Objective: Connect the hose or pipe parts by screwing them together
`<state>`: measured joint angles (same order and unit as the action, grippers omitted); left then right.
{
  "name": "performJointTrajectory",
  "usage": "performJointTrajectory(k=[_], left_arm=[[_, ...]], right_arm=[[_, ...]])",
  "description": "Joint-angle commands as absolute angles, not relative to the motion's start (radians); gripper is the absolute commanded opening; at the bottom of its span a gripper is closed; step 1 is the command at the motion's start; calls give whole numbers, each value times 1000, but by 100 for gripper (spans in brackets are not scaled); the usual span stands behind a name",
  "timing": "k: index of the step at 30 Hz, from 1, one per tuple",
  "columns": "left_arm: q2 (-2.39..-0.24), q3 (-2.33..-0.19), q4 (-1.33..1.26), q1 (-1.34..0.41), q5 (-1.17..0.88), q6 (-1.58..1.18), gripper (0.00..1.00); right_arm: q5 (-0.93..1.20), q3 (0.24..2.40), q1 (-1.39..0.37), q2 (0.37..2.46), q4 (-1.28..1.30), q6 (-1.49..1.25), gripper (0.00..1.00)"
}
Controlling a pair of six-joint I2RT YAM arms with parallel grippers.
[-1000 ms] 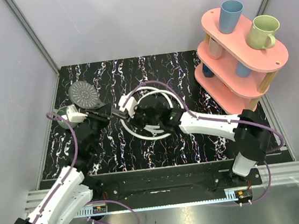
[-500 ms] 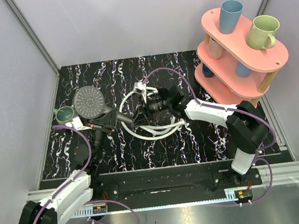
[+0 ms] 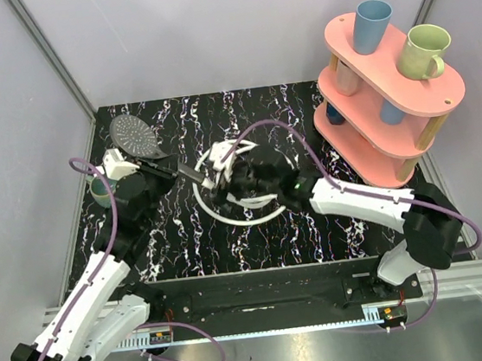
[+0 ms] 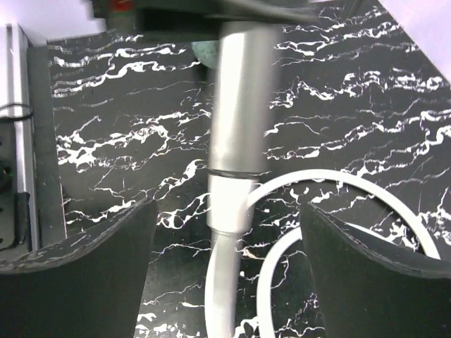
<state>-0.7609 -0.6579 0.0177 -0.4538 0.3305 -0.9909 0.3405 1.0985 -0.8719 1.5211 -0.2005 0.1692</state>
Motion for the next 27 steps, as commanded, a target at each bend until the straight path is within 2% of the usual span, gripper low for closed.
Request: performJointTrajectory(k=[1,5,8,12,15,16,18,21,24,25,27], left_arm=[[-782,-811,244,-457,393,-1120,0],[-798,-900,356,-459,408,-1189,0],[-787,-908,371,-459,411,-1206,0],[-778,-899,387,-459,390,-1242,0],[-770,-893,394,-460,382,-1262,0],[-769,-893,396,-460,383,-1261,0],[-764,-885,390,-460,391,-1252,0],[-713,-781,241,-460,365,-1174,0],[-615,-556,-139,-460,240,-993,0],[-595,-440,-326,-460,215,-968,0],[-557,-332,-516,-459,171,-921,0]], right_arm=[[-85,1121,-1024,1508,-196,432,91],[-282,1163,-1110,1583,-207,547,91],[-383,1222,-1144,1633,-178,607,83],[-370,1261,-1151,1652,-181,598,68],[-394,1302,-1150,1674,-161,560,39],[-415,1311,-1150,1683,-158,551,19],[-425,1340,-1149,1701,-147,516,1],[-373,1379,-1129,1709,-106,432,0],[-179,1378,-1080,1678,-94,297,0],[-40,1371,-1031,1669,-98,264,0],[126,1347,-973,1640,-133,156,0]])
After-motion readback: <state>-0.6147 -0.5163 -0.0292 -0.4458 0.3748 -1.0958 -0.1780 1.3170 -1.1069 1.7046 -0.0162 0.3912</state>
